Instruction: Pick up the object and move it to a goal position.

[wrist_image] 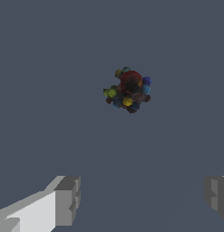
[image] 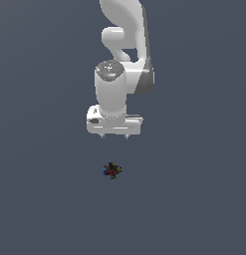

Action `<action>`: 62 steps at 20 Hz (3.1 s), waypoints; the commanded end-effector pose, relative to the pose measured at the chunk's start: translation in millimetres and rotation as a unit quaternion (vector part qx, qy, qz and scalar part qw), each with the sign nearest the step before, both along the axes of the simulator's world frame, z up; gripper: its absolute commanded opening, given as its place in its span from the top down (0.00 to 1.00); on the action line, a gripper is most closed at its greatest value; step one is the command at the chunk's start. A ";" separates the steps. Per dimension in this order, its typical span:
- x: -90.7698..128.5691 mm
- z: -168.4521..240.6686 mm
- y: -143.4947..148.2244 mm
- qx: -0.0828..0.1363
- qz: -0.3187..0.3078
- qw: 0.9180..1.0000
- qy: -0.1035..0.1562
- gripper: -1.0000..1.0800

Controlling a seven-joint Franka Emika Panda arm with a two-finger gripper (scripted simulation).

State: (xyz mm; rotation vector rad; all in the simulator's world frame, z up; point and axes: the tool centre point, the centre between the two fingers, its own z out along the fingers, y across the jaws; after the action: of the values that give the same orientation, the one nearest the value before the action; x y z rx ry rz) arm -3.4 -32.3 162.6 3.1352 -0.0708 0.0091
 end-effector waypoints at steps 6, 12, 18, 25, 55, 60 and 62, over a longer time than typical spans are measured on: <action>4.7 7.6 11.8 -0.003 0.021 1.000 -0.009 0.04; 8.6 15.1 23.1 -0.005 0.040 0.999 -0.018 0.04; 10.6 13.0 22.0 -0.006 0.050 0.999 -0.017 0.04; 18.7 6.3 19.9 -0.008 0.092 0.996 -0.014 0.04; 81.2 -63.0 -4.8 -0.004 0.446 0.895 0.004 0.04; 87.7 -72.9 -9.2 -0.002 0.487 0.873 0.004 0.04; 89.6 -75.9 -10.6 -0.001 0.500 0.866 0.004 0.04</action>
State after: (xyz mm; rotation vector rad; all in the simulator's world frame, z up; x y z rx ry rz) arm 84.5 -41.9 89.0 2.7697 1.4713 -0.0012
